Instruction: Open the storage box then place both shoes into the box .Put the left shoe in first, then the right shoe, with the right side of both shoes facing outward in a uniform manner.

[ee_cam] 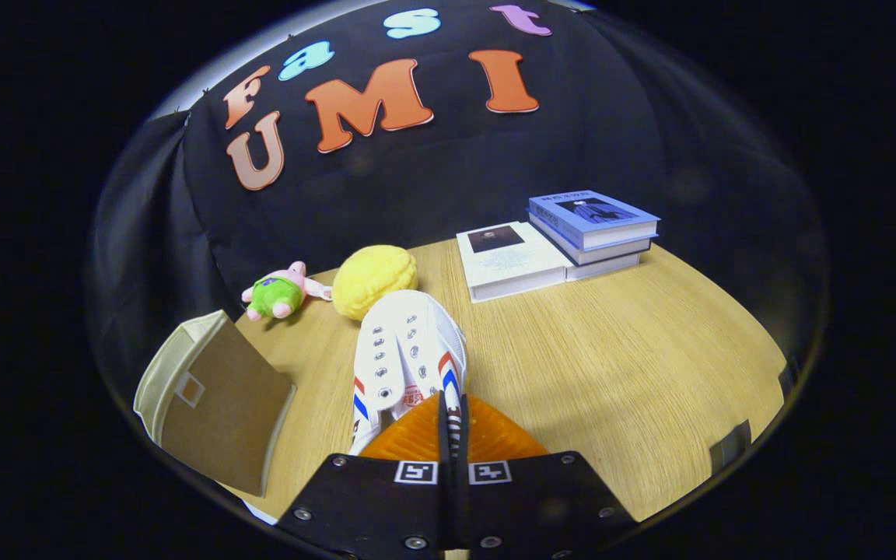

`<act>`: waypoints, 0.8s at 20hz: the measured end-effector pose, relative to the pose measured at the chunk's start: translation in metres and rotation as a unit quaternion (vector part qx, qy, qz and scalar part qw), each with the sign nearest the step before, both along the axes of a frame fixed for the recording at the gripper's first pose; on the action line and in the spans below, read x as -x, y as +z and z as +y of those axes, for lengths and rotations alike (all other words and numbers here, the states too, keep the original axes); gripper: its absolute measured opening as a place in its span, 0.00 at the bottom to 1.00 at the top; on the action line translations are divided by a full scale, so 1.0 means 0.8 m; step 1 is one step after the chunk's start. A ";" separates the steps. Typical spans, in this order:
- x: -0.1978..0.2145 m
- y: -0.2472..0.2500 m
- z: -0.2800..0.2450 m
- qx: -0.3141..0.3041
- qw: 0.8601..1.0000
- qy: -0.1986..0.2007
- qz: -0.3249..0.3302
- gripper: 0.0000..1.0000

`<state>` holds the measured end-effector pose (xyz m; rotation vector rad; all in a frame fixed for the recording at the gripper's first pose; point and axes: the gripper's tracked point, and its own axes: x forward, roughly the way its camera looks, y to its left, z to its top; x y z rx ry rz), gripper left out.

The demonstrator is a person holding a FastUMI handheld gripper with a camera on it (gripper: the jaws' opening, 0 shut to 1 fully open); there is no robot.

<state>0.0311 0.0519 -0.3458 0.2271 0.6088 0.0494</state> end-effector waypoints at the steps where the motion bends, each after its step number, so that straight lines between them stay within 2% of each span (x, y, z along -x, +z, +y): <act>1: -0.001 0.015 0.016 -0.007 1.000 0.009 -0.007 0.00; 4: 0.001 0.056 0.067 -0.029 0.999 0.032 -0.024 0.00; 8: 0.008 0.100 0.134 -0.026 0.997 0.059 -0.045 0.00; 16: 0.018 0.136 0.264 -0.046 0.993 0.100 -0.053 0.00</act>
